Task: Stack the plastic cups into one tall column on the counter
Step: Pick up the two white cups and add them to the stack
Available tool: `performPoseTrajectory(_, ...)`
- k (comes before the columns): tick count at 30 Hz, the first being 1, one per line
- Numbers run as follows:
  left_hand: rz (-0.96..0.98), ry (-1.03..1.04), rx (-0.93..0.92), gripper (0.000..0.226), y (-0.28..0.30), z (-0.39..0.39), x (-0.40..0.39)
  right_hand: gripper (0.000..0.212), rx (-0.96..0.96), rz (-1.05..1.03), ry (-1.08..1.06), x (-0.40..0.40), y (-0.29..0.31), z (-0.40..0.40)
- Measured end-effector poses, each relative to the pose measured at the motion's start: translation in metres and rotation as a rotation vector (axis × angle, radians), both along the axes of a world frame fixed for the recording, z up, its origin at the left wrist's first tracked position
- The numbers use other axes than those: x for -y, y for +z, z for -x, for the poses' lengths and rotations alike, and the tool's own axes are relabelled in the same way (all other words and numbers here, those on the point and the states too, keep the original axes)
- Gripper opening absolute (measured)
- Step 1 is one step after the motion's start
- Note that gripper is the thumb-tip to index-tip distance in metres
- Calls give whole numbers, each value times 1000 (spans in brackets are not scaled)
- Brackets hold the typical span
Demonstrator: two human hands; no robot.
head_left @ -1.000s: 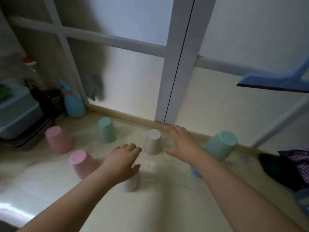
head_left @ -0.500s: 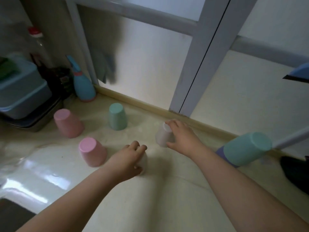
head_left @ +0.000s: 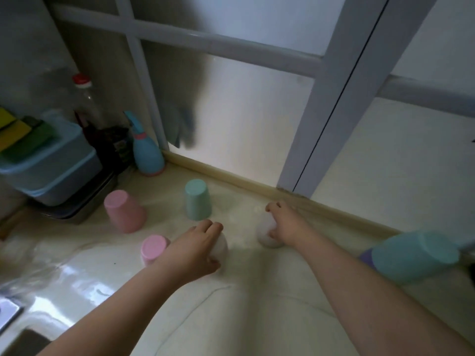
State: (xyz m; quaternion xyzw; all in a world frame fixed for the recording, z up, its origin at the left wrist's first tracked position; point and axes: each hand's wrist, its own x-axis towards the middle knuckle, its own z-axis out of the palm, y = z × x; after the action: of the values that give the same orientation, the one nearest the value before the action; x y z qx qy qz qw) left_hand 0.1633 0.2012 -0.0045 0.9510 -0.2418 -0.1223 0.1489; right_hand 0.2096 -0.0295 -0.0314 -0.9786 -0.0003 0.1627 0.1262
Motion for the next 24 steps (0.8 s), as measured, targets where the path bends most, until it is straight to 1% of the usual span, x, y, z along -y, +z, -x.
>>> performPoseTrajectory(3, 31, -9, 31, 71, 13, -8, 7, 63, 82, -61, 6, 8, 36, 12)
performPoseTrajectory(6, 101, -12, 84, 77, 42, -17, 30, 64, 206, -56, 32, 23, 96, 29)
performPoseTrajectory(9, 180, -41, 148, 77, 78, -19, 67, 63, 337, -55, -6, 46, 159, 54)
performPoseTrajectory(12, 241, -136, 206, 73, 116, -13, 111, 61, 434, -21, -67, 73, 215, 86)
performPoseTrajectory(14, 283, -219, 255, 70, 141, -7, 139, 62, 458, 9, -130, 92, 243, 110)
performPoseTrajectory(16, 352, -279, 285, 68, 161, -2, 163, 64, 460, 22, -202, 111, 262, 133)
performPoseTrajectory(19, 426, -325, 283, 71, 179, 5, 193, 68, 448, 26, -310, 133, 272, 161)
performPoseTrajectory(21, 442, -336, 270, 74, 182, 9, 207, 66, 415, 5, -368, 143, 269, 173)
performPoseTrajectory(24, 426, -329, 239, 76, 177, 15, 216, 66, 363, -8, -369, 150, 251, 177)
